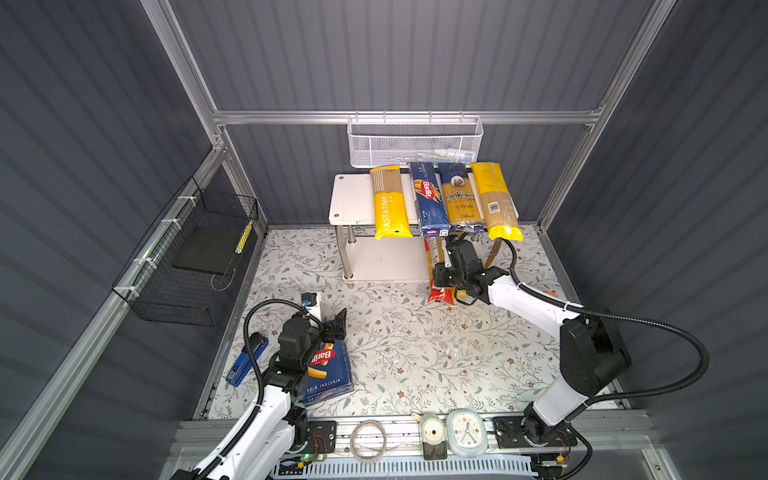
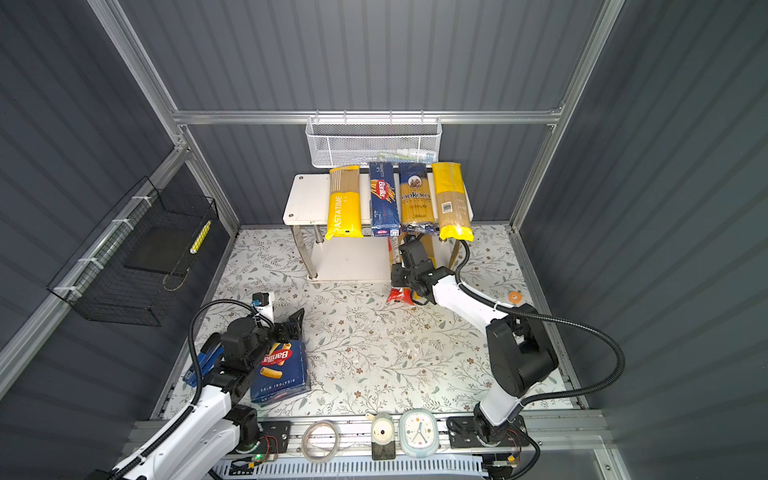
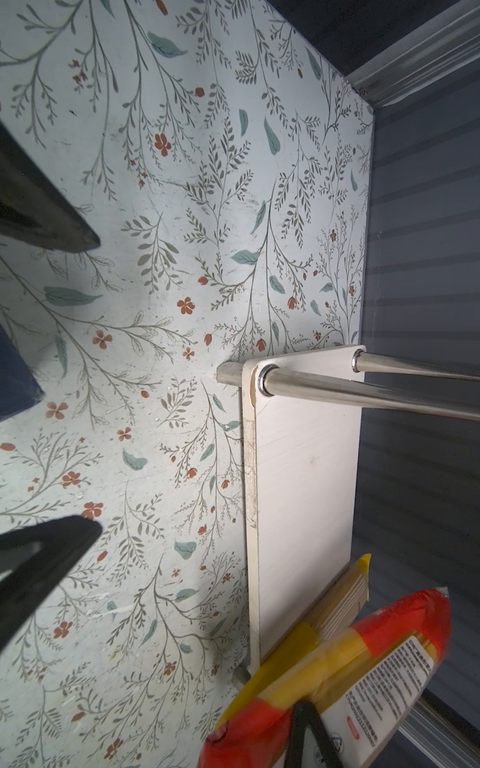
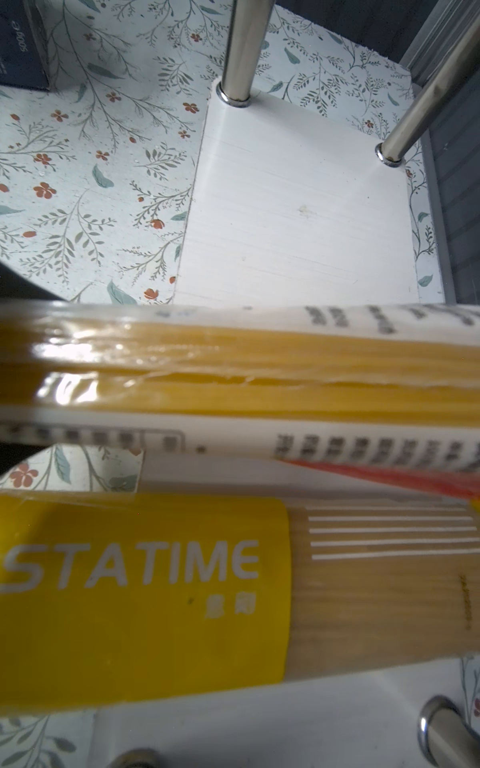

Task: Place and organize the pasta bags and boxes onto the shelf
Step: 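Lower the spaghetti bag onto the lower shelf beside the Pastatime bag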

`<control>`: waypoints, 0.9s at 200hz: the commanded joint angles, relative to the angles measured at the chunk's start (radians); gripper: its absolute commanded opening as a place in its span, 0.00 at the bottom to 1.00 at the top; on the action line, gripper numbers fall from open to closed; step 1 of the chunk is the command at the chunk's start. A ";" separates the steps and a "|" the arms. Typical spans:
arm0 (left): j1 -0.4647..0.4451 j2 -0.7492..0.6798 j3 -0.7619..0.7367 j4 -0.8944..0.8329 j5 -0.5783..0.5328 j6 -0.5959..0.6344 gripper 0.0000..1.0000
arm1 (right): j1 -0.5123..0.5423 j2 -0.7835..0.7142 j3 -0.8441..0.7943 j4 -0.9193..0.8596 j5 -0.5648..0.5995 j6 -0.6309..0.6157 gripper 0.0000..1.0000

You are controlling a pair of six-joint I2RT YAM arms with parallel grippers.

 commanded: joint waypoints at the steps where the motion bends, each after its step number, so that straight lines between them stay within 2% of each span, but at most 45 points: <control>1: -0.006 0.000 0.024 0.010 -0.008 0.012 1.00 | -0.015 -0.013 0.072 0.132 0.004 -0.007 0.13; 122: -0.006 -0.007 0.021 0.010 -0.008 0.012 1.00 | -0.036 0.054 0.078 0.196 0.028 0.018 0.14; 180: -0.006 -0.007 0.021 0.010 -0.007 0.012 1.00 | -0.044 0.098 0.082 0.212 0.014 0.041 0.18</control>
